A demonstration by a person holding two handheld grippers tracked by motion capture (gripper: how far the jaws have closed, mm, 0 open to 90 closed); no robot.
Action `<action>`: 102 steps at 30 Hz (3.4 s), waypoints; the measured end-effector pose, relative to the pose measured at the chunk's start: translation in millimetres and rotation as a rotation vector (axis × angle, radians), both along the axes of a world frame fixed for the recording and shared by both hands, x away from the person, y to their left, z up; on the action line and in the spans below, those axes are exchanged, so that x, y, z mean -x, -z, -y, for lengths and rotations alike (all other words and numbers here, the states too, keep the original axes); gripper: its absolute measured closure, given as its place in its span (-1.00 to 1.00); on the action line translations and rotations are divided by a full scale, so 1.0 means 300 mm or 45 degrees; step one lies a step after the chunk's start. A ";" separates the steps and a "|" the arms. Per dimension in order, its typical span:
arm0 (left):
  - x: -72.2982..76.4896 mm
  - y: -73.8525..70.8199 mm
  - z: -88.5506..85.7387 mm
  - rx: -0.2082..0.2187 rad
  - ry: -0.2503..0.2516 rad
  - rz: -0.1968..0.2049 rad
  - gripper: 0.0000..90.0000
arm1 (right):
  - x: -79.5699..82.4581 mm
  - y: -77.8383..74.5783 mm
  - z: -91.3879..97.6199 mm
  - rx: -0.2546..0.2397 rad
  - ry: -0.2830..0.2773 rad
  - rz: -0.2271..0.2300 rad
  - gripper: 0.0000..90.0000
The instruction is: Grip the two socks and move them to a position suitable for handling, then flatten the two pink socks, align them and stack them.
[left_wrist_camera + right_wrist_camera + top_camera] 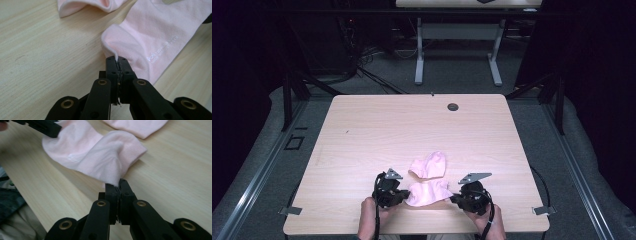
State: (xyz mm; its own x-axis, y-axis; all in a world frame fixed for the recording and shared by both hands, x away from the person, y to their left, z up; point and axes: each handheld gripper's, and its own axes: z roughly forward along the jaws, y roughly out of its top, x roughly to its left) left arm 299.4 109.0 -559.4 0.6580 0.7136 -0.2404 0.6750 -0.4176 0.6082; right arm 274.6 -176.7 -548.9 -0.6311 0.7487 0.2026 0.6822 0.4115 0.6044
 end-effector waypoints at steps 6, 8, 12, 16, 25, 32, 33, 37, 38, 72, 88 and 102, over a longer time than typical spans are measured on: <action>0.005 -0.054 -0.006 0.064 0.017 0.017 0.97 | 0.029 -0.088 0.027 0.199 0.020 0.212 0.96; 0.006 -0.054 -0.006 0.053 0.021 0.016 0.97 | 0.043 -0.112 0.023 0.265 -0.010 0.246 0.96; 0.006 -0.029 -0.020 0.016 0.017 -0.013 0.97 | 0.060 -0.089 -0.013 0.321 -0.137 0.175 0.88; 0.013 -0.006 -0.035 -0.020 0.010 -0.029 0.96 | 0.066 -0.018 -0.036 0.246 -0.231 0.070 0.51; 0.027 -0.022 -0.092 0.025 -0.022 -0.042 0.63 | 0.032 -0.054 0.066 -0.031 -0.168 -0.021 0.18; 0.011 -0.015 -0.068 -0.005 -0.006 -0.046 0.51 | -0.004 -0.015 -0.013 0.096 -0.063 -0.056 0.32; 0.009 -0.011 -0.063 -0.017 0.002 -0.039 0.53 | -0.005 -0.004 -0.029 0.119 -0.058 -0.051 0.36; 0.008 0.006 -0.046 -0.054 0.015 -0.035 0.69 | -0.001 0.025 -0.071 0.179 -0.048 -0.044 0.58; 0.011 0.011 -0.041 -0.058 0.011 -0.035 0.74 | 0.001 0.030 -0.076 0.181 -0.041 -0.032 0.63; -0.006 -0.074 -0.065 -0.057 -0.041 0.065 -0.55 | -0.012 -0.022 0.079 0.076 0.036 0.058 -0.58; -0.176 -0.157 0.044 -0.084 0.019 0.118 -0.67 | -0.057 0.086 0.291 0.011 0.329 0.188 -0.93; -0.436 -0.126 0.230 -0.120 0.107 -0.060 -0.24 | -0.048 0.122 0.325 -0.029 0.359 0.292 -0.81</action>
